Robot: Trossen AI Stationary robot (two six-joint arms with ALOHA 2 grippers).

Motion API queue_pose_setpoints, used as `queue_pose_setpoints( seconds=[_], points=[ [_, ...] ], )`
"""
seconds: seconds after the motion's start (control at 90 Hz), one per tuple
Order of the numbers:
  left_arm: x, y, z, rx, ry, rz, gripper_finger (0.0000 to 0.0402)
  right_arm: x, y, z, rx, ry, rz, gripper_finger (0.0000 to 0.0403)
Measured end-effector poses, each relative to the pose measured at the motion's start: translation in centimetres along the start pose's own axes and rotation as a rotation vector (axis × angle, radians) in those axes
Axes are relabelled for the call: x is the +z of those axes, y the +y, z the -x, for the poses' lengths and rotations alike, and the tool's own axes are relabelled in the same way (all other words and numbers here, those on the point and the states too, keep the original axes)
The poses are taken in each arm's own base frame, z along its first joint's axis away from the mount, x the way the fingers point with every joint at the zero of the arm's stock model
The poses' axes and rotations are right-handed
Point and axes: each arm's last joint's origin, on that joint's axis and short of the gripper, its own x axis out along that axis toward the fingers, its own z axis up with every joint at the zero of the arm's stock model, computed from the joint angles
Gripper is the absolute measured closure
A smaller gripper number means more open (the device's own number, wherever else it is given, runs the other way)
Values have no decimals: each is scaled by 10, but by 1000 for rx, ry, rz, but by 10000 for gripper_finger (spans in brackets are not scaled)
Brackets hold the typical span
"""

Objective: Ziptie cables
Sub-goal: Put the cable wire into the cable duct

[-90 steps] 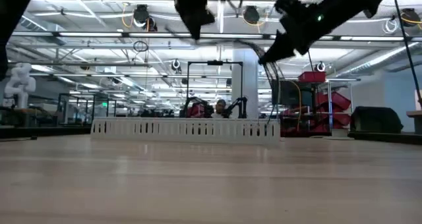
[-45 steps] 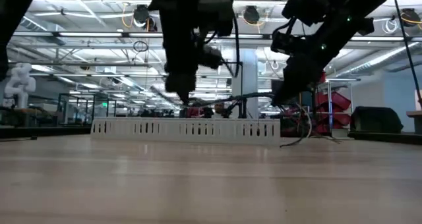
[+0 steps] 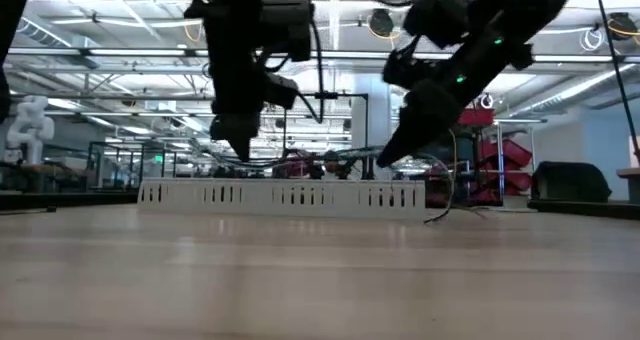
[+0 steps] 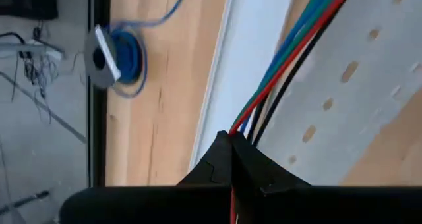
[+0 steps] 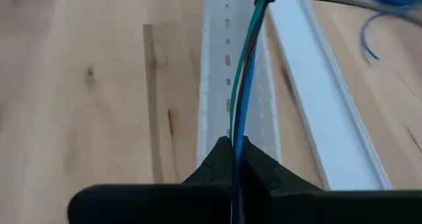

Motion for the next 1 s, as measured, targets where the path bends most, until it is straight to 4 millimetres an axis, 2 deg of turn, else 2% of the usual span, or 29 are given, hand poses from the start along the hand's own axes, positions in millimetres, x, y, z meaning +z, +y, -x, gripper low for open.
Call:
queue_pose_setpoints(
  seconds=[0.189,0.311,0.478,0.644,0.822,1.0],
  points=[
    [-22,-7,-18,13,54,-9,401,29,1,-16,25,60,75,402],
    [-28,-12,-27,35,46,-16,401,39,4,-26,55,108,107,402],
    [-26,-12,-28,45,28,-43,401,33,1,-43,50,210,107,402],
    [-25,-15,-26,34,14,-84,401,30,-2,-43,44,238,85,398],
    [-27,-21,-22,7,31,-143,394,30,0,-39,59,245,107,344],
    [-25,-25,-18,-5,11,-148,333,30,-1,-39,31,243,107,278]
  ],
)
